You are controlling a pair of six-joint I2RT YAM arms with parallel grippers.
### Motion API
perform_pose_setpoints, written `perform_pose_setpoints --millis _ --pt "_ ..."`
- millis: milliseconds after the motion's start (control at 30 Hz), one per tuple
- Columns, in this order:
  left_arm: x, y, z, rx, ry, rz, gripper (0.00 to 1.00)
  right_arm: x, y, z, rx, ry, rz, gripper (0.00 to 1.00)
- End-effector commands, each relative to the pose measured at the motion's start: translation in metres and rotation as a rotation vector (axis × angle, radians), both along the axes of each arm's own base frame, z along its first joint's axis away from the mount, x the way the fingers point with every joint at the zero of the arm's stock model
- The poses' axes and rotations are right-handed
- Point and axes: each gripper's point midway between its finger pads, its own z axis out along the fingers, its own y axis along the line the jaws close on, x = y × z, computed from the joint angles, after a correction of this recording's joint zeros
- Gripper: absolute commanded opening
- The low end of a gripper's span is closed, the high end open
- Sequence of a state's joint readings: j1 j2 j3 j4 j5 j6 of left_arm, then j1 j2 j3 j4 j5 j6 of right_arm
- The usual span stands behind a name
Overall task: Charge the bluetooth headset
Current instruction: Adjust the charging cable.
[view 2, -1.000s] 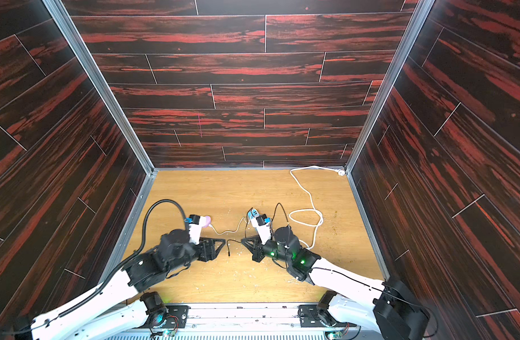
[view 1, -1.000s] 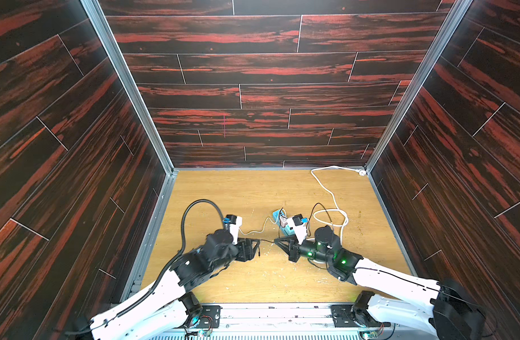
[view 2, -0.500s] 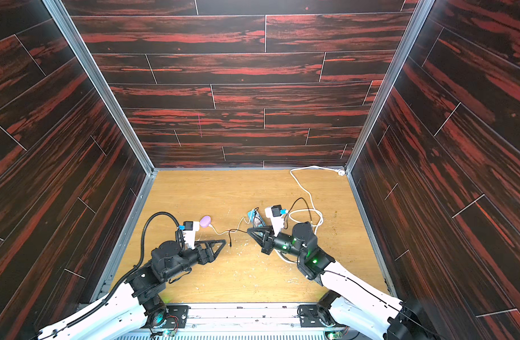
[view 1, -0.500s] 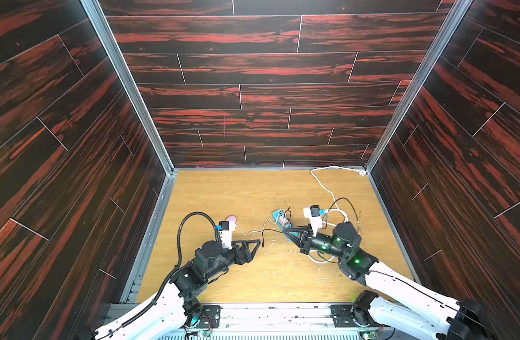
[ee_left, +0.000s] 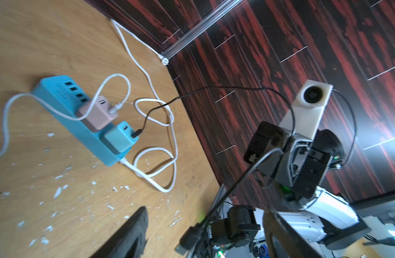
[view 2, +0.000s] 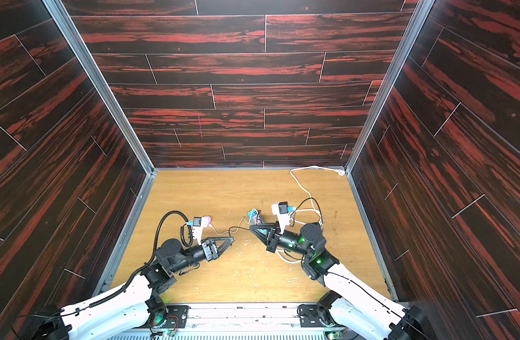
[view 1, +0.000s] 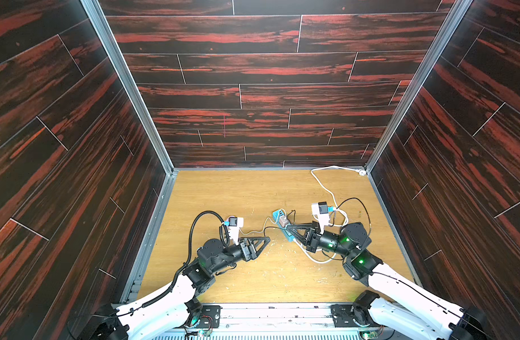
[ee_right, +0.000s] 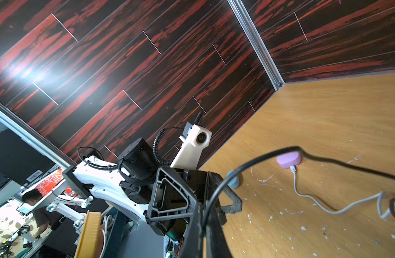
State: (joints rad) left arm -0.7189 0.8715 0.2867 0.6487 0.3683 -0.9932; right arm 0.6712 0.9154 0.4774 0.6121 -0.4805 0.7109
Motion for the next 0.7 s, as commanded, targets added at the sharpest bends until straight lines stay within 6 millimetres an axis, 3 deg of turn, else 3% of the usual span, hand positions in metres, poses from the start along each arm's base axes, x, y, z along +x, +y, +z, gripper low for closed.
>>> perform_pose_setpoints --millis 0,100,233,467,667 --pt "-0.0067 -0.0008 0.0145 -0.057 -0.048 -0.037 0.76 -0.0037 -0.0037 0.0099 0.041 -0.019 0.013 0.03" --pt "-0.0096 -0.0014 0.0149 -0.063 -0.048 -0.053 0.73 -0.0025 -0.0051 0.0124 0.052 -0.021 0.010 0.03" --pt "-0.0076 -0.0020 0.0096 -0.047 -0.035 -0.047 0.82 -0.0038 -0.0049 0.0155 0.075 -0.017 0.027 0.03" --pt "-0.0046 -0.0088 0.0131 -0.054 -0.040 -0.068 0.84 -0.0041 -0.0066 0.0188 0.101 -0.015 0.035 0.03" --pt "-0.0057 -0.0073 0.0148 -0.062 -0.045 -0.066 0.66 -0.0005 -0.0103 0.0163 0.104 -0.007 0.017 0.03"
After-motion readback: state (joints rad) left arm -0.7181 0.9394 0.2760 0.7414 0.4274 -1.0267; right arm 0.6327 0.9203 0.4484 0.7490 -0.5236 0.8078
